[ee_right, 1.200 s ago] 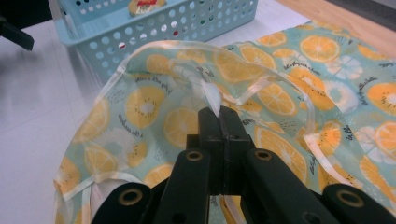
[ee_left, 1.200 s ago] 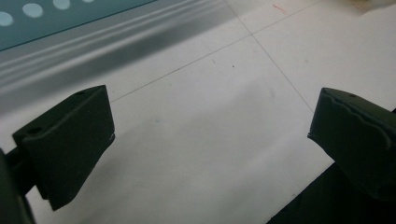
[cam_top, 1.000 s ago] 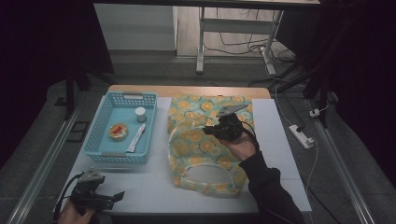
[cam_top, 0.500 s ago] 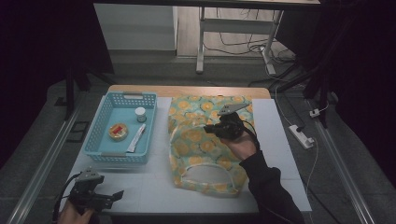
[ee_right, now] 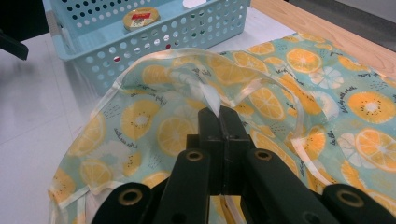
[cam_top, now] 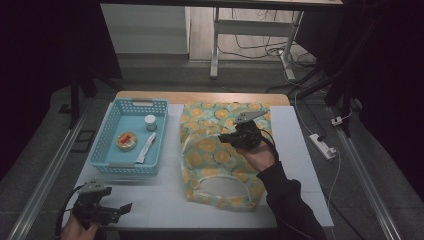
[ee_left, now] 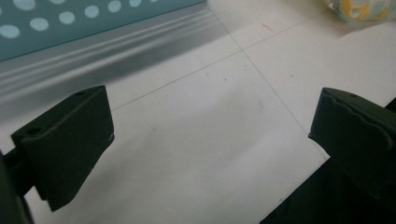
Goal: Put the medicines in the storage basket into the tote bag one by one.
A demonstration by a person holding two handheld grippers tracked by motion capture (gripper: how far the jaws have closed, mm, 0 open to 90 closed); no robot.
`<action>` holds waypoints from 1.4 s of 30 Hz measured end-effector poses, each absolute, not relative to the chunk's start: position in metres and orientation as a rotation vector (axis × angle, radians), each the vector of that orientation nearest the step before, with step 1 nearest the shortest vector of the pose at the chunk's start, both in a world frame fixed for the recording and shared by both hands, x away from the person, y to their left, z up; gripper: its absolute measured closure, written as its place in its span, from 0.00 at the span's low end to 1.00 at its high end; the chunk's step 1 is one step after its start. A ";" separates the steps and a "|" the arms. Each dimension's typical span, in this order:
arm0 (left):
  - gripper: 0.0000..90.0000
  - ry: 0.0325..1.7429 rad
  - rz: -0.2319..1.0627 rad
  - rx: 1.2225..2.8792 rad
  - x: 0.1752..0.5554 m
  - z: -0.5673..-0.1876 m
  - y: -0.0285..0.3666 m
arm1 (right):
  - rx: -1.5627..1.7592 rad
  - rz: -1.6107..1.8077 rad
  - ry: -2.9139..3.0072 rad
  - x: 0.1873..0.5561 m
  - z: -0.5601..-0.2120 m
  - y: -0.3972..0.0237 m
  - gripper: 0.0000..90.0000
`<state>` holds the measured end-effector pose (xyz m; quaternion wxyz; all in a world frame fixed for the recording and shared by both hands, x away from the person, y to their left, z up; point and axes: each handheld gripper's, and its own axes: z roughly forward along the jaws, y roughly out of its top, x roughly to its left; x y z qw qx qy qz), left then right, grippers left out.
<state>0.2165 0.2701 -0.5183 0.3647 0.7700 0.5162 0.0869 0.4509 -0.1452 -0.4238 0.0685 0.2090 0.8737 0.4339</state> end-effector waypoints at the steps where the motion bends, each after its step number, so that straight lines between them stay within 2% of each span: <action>1: 0.00 1.325 0.222 1.977 0.217 -0.518 0.270 | 0.629 1.307 2.631 0.451 -0.424 -0.145 1.00; 24: 0.00 1.217 0.234 1.945 0.232 -0.497 0.275 | 0.627 1.302 2.647 0.451 -0.426 -0.143 1.00; 42: 0.02 1.191 0.304 1.943 0.267 -0.477 0.274 | 0.617 1.309 2.646 0.450 -0.424 -0.143 1.00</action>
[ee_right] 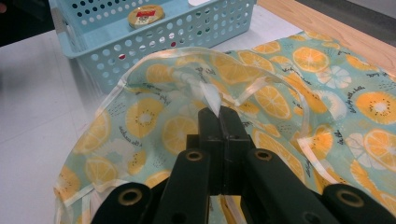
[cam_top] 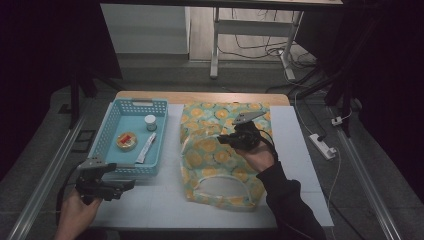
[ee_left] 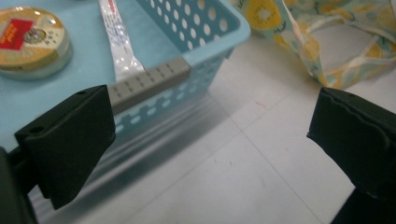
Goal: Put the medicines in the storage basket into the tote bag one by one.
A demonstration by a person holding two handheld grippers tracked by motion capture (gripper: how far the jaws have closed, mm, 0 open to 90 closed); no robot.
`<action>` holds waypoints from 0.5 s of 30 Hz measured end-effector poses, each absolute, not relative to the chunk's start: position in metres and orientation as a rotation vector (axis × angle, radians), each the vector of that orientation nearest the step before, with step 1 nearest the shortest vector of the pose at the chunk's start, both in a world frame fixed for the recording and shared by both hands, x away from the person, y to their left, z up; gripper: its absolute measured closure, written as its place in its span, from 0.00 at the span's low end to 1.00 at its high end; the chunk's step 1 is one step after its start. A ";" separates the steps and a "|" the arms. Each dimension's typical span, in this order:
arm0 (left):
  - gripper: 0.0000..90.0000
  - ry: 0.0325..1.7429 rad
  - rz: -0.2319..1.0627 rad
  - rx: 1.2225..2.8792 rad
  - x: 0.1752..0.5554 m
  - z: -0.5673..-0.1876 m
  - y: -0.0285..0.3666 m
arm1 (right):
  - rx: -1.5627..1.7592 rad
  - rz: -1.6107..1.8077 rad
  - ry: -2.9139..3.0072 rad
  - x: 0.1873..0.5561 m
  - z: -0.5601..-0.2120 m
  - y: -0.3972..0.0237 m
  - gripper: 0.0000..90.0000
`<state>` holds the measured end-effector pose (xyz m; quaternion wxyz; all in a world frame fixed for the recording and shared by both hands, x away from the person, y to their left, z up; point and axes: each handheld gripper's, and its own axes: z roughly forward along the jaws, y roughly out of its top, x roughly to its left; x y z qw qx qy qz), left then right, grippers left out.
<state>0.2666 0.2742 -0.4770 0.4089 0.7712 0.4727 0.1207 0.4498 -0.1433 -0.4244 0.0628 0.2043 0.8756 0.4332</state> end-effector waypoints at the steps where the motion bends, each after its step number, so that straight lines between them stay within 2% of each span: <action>1: 0.02 1.190 0.310 1.945 0.269 -0.476 0.274 | 0.616 1.306 2.647 0.450 -0.425 -0.143 1.00; 15: 0.01 1.249 0.339 1.952 0.309 -0.471 0.282 | 0.614 1.307 2.651 0.449 -0.425 -0.143 1.00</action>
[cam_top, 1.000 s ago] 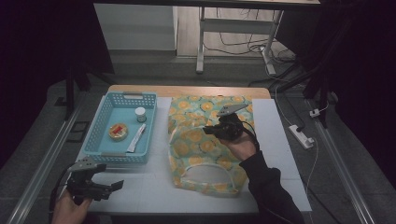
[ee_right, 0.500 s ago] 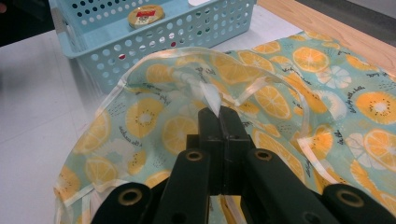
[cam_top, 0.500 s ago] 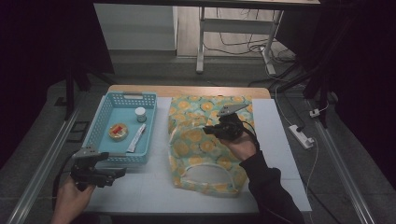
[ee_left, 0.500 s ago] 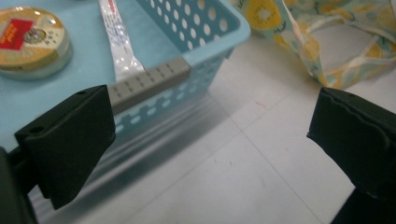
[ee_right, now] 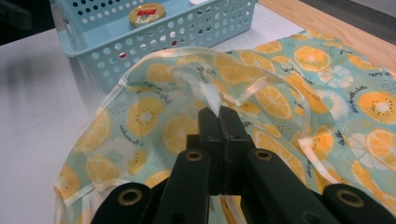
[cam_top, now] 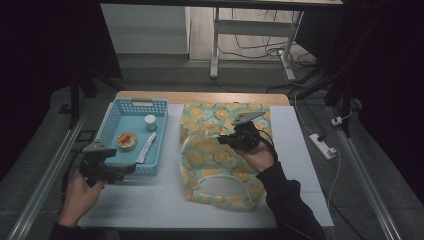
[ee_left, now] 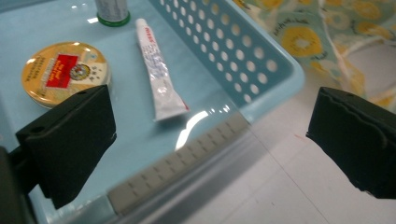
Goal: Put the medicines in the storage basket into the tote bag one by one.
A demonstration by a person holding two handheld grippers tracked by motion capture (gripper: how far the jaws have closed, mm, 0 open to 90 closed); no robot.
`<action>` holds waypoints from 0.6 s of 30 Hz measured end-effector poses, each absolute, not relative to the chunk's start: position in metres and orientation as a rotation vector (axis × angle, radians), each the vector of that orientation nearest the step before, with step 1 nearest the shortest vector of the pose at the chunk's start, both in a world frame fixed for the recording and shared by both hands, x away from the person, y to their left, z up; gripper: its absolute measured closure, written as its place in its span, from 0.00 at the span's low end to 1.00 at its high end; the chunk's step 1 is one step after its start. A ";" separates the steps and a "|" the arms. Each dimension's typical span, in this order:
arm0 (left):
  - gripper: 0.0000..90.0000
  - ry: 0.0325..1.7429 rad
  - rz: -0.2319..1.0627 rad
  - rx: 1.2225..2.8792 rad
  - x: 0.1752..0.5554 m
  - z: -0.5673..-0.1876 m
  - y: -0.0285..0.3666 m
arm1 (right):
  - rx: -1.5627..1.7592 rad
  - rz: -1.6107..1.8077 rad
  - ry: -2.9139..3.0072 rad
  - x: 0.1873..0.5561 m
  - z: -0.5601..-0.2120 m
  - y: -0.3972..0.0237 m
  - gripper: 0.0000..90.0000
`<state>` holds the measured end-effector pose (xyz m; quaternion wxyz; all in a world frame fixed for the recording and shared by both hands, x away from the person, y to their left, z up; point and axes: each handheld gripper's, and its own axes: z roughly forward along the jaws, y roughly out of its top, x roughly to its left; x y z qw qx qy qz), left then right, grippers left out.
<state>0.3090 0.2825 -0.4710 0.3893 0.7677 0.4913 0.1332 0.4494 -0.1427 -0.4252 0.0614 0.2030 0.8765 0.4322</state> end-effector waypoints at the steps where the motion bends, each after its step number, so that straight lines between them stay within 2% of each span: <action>1: 0.01 1.252 0.332 1.953 0.312 -0.471 0.283 | 0.614 1.308 2.650 0.449 -0.425 -0.143 1.00; 18: 0.00 1.331 0.277 1.972 0.362 -0.466 0.293 | 0.606 1.306 2.651 0.449 -0.425 -0.142 1.00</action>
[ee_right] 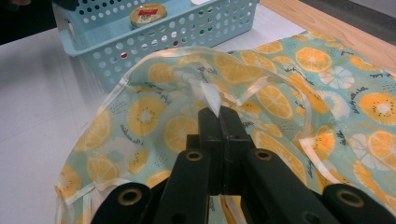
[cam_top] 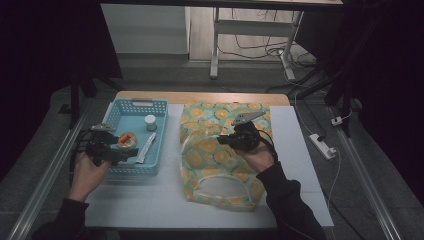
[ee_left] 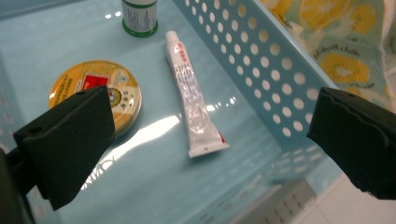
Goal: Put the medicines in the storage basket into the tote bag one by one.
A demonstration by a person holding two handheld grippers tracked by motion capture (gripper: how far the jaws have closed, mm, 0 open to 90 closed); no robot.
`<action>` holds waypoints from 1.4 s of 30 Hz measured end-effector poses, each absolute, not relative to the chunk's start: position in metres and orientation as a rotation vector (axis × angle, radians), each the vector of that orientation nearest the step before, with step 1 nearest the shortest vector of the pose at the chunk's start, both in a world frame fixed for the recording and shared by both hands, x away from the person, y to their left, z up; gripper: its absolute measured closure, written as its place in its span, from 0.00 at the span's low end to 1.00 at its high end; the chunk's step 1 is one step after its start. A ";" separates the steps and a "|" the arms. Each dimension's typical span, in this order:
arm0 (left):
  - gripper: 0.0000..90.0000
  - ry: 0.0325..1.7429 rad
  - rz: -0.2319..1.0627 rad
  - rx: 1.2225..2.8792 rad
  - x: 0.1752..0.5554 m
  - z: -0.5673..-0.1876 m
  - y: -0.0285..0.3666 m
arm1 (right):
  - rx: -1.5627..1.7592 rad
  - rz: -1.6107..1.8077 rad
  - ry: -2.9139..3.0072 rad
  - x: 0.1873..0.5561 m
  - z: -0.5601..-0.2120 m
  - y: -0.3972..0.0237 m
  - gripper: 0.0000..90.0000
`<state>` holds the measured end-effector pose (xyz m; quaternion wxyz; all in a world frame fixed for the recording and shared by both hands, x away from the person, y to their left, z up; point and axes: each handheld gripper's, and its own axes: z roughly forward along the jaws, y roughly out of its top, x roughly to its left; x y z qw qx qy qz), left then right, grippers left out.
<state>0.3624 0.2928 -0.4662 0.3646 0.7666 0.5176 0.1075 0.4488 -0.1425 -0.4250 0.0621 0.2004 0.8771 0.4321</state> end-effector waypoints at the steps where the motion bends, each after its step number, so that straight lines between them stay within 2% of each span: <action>1: 0.00 1.340 0.279 1.977 0.366 -0.466 0.293 | 0.605 1.305 2.652 0.449 -0.425 -0.143 1.00; 19: 0.00 1.448 0.224 2.022 0.430 -0.478 0.304 | 0.608 1.304 2.650 0.450 -0.425 -0.145 1.00; 25: 0.00 1.494 0.247 2.075 0.448 -0.490 0.303 | 0.604 1.301 2.652 0.449 -0.426 -0.144 1.00; 33: 0.00 1.544 0.265 2.168 0.464 -0.506 0.300 | 0.608 1.302 2.650 0.451 -0.425 -0.147 1.00; 42: 0.00 1.603 0.195 2.255 0.475 -0.515 0.294 | 0.601 1.302 2.651 0.450 -0.425 -0.147 1.00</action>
